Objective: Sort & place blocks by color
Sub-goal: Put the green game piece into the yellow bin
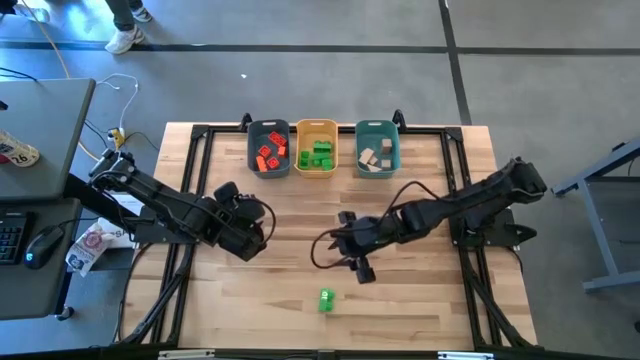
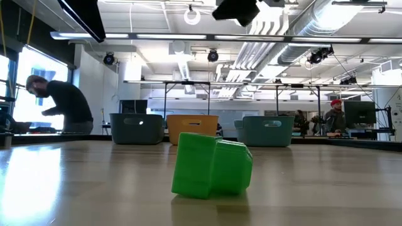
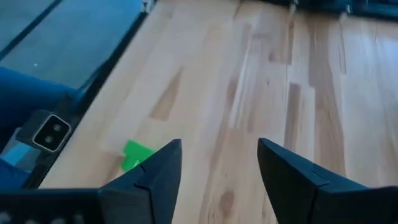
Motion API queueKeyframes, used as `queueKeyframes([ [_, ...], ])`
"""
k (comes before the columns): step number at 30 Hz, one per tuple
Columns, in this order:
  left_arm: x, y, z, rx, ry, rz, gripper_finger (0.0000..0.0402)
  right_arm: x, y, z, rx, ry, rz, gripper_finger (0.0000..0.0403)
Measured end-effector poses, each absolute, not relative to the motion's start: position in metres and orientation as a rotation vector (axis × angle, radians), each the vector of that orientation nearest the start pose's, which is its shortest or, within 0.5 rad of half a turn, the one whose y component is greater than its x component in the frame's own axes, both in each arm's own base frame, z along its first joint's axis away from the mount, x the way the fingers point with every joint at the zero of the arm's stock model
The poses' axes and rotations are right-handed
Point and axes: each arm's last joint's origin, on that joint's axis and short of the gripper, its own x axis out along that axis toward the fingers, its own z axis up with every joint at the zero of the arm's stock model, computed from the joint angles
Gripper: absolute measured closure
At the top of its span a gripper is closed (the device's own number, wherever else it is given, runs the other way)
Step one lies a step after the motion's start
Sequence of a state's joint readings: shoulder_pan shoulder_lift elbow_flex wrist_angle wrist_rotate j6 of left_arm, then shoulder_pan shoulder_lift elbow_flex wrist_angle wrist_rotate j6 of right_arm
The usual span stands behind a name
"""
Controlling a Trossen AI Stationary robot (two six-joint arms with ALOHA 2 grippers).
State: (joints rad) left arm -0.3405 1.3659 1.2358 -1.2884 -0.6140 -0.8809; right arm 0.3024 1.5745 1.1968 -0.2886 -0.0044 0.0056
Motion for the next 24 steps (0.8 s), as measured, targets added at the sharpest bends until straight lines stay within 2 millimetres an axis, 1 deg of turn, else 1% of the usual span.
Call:
queueKeyframes([
  [4, 0.223, -0.061, 0.299, -0.129, 1.016, 0.741, 0.0186, 0.330, 0.111, 0.275, -0.137, 0.632, 0.328, 0.0189],
  [8, 0.223, -0.061, 0.299, -0.156, 1.005, 0.756, 0.0186, 0.328, 0.117, 0.275, -0.257, 0.610, 0.386, 0.0169],
  [13, 0.223, -0.062, 0.299, -0.201, 1.006, 0.761, 0.0186, 0.328, 0.128, 0.272, -0.393, 0.560, 0.551, 0.0164],
  [19, 0.224, -0.063, 0.299, -0.273, 0.987, 0.790, 0.0186, 0.331, 0.145, 0.256, -0.550, 0.517, 0.713, 0.0164],
  [24, 0.224, -0.063, 0.299, -0.300, 0.981, 0.799, 0.0186, 0.333, 0.157, 0.243, -0.611, 0.519, 0.766, 0.0164],
])
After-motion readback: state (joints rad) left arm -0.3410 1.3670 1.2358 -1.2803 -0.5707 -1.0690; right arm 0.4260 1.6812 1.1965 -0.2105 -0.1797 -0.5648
